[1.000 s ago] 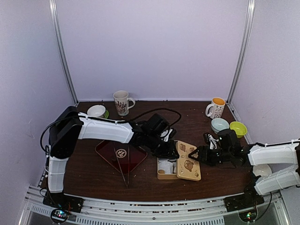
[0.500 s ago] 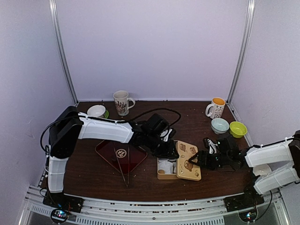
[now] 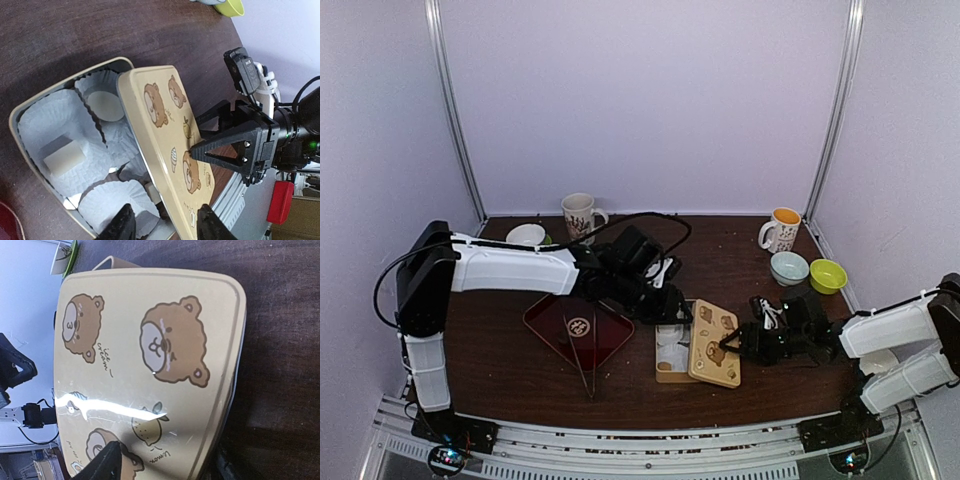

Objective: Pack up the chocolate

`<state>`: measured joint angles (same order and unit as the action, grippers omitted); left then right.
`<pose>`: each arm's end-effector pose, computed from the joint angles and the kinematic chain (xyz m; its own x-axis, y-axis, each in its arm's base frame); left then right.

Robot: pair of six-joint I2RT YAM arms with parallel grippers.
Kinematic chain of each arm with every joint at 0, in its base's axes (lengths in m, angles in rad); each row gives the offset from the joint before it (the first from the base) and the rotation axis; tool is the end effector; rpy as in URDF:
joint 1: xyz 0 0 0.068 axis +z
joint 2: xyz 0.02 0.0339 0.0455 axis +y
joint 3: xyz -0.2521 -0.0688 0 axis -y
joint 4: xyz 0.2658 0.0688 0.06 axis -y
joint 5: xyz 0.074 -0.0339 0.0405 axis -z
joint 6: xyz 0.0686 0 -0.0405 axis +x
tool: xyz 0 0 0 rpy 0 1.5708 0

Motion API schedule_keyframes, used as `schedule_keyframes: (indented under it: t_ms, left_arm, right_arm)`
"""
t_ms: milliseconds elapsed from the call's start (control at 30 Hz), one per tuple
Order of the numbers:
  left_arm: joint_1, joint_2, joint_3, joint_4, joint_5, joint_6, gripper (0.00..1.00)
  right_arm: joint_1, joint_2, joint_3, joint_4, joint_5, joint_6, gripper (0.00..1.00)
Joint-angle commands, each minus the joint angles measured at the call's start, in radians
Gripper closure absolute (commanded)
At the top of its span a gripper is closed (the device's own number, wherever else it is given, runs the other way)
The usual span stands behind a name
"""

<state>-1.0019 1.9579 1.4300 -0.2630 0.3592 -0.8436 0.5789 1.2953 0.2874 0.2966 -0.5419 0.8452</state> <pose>0.2341 -0.4108 0.1666 -0.9433 0.1770 -0.2808 0.3267 0.6443 -0.6915 0.1854 0.1634 0.0766 -0.9579 0.1396 -0.2508 -0.1192 0.6012 0.7901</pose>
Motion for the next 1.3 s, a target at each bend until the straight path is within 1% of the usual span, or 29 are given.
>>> schedule_keyframes:
  t_ms: [0, 67, 167, 433, 567, 1000, 1200, 1267]
  left_arm:
    - [0.029, -0.077, -0.083, 0.023, -0.036, 0.03, 0.51]
    - [0.046, -0.102, -0.132, 0.047, -0.039, 0.026, 0.42]
    - [0.066, -0.131, -0.188, 0.062, -0.052, 0.03, 0.33]
    - [0.092, -0.121, -0.248, 0.123, -0.038, 0.03, 0.29]
    - [0.092, -0.113, -0.267, 0.186, 0.001, 0.022, 0.26]
    - [0.085, -0.074, -0.267, 0.241, 0.046, -0.005, 0.25]
    - [0.083, -0.058, -0.267, 0.263, 0.053, -0.02, 0.36]
    - [0.083, -0.052, -0.265, 0.264, 0.055, -0.021, 0.41]
  right_arm:
    - [0.014, -0.006, 0.035, 0.015, -0.016, 0.005, 0.39]
    - [0.018, -0.001, 0.047, 0.012, -0.017, 0.004, 0.39]
    - [0.027, 0.01, 0.067, 0.004, -0.015, -0.001, 0.39]
    - [0.05, 0.031, 0.12, -0.019, -0.004, -0.014, 0.4]
    - [0.067, 0.043, 0.147, -0.054, 0.009, -0.027, 0.41]
    - [0.113, 0.082, 0.208, -0.098, 0.067, -0.033, 0.42]
    - [0.15, 0.107, 0.245, -0.132, 0.122, -0.035, 0.42]
    - [0.159, 0.115, 0.258, -0.14, 0.136, -0.033, 0.42]
